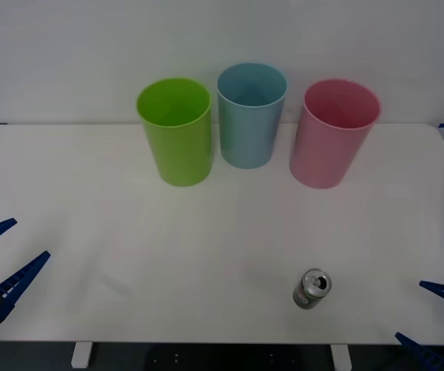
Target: Grasp the object on the table and drop it into the matching bin: aluminum can to the light blue bin, PET bottle to the pink bin.
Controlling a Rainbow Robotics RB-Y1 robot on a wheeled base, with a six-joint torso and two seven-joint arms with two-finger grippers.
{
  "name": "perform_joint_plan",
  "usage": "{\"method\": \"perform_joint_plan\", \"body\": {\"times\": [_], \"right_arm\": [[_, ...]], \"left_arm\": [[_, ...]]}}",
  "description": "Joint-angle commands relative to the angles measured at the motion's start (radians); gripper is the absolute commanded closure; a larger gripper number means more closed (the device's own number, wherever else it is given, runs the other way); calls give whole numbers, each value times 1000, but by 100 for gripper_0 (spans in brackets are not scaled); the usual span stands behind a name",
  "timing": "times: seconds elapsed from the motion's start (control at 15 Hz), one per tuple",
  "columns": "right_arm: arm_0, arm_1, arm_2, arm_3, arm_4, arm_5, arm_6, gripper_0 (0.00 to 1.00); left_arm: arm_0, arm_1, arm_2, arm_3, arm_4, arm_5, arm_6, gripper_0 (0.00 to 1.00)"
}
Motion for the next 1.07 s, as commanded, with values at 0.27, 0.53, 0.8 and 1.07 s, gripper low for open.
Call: {"method": "perform_joint_plan", "body": {"times": [0.27, 0.53, 0.8, 1.07], "right_arm": [[-32, 6, 91, 1, 11, 58, 44, 0], [-75, 88, 87, 1, 102, 89, 58, 0], [-95, 149, 88, 1, 160, 124, 72, 0], [-109, 169, 139, 1, 174, 181, 84, 0]], "left_arm": [[0, 0, 0, 0, 0, 0, 0, 0], [0, 0, 0, 0, 0, 0, 0, 0], [0, 0, 0, 0, 0, 0, 0, 0], [0, 0, 0, 0, 0, 0, 0, 0]]}}
